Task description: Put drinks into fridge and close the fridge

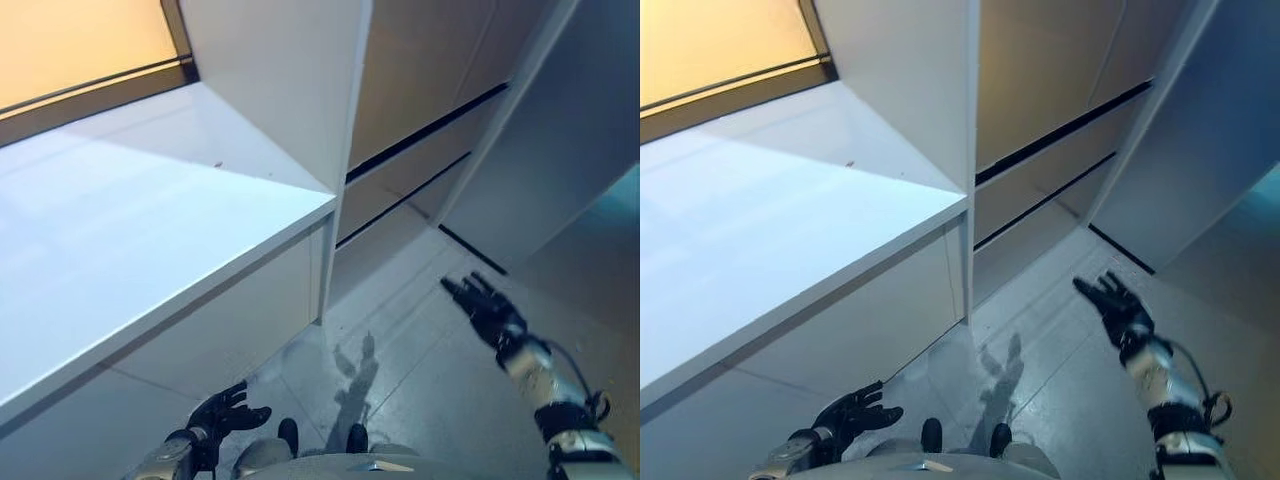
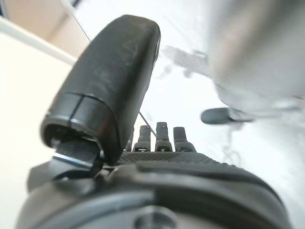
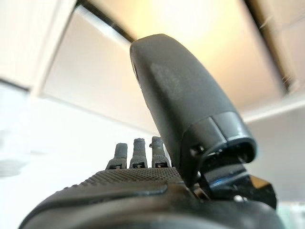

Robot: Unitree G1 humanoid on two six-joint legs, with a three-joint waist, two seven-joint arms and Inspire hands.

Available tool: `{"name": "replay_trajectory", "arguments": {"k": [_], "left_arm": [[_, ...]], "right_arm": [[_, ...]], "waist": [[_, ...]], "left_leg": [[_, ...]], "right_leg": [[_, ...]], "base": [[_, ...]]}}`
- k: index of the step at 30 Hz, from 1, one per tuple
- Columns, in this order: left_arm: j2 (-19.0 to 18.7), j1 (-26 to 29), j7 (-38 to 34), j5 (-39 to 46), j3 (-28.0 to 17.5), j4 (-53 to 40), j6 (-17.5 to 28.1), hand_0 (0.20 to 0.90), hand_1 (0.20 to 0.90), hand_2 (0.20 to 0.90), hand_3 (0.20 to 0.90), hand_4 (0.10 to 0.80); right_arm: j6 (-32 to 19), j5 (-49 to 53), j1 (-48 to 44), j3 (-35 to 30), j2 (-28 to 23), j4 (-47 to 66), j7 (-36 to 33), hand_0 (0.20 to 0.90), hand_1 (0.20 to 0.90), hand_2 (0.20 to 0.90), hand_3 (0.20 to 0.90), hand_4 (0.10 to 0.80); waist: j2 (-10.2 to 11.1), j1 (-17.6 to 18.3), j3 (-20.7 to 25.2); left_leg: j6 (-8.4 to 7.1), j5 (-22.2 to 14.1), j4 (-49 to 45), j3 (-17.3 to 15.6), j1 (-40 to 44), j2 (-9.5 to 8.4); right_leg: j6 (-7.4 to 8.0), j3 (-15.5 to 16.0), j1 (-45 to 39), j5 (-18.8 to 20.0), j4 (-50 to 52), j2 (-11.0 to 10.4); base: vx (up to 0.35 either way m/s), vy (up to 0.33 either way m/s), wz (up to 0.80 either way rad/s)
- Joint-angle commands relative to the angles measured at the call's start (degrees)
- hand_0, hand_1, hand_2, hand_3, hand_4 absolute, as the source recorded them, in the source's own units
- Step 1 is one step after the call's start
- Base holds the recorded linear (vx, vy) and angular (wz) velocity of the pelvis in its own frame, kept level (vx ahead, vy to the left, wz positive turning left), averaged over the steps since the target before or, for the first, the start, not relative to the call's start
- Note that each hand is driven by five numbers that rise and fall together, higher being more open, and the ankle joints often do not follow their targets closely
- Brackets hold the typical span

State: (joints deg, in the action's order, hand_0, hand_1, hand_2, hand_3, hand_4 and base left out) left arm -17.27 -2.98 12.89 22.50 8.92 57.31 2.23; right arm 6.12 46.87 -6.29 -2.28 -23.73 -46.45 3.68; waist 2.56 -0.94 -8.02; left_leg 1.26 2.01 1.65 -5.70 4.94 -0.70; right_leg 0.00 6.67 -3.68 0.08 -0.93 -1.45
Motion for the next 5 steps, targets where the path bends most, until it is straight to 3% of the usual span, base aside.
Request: {"name": "replay_trajectory", "arguments": {"k": [1,5], "left_arm": [[-0.57,1.41,-0.39,-0.64,-1.85,1.87,0.64,0.900,0.900,0.900,0.900,0.800],[-0.21,1.20,-0.74,-1.56,-3.72,4.10,0.71,0.900,0.900,0.900,0.900,0.800]], "right_arm": [[-3.82,-7.64,-2.85,1.33,0.07,-3.02,4.20,0.900,0.900,0.900,0.900,0.800],[-2.55,-12.14,0.66,2.66,3.91,-12.18,5.51,0.900,0.900,0.900,0.900,0.800]], "waist": [[-0.13,-0.39,2.87],[-0.17,0.04,3.14]], "left_leg": [[-0.72,-5.23,-1.92,-1.67,-0.22,0.23],[-0.82,-5.16,-1.55,-2.49,0.43,0.50]], "right_leg": [[3.05,2.22,-0.38,-0.06,-0.21,-1.05],[2.69,2.58,-0.80,-0.42,-0.29,-0.46]], "base": [[-0.049,-0.029,-0.09],[-0.018,-0.013,-0.01]]}}
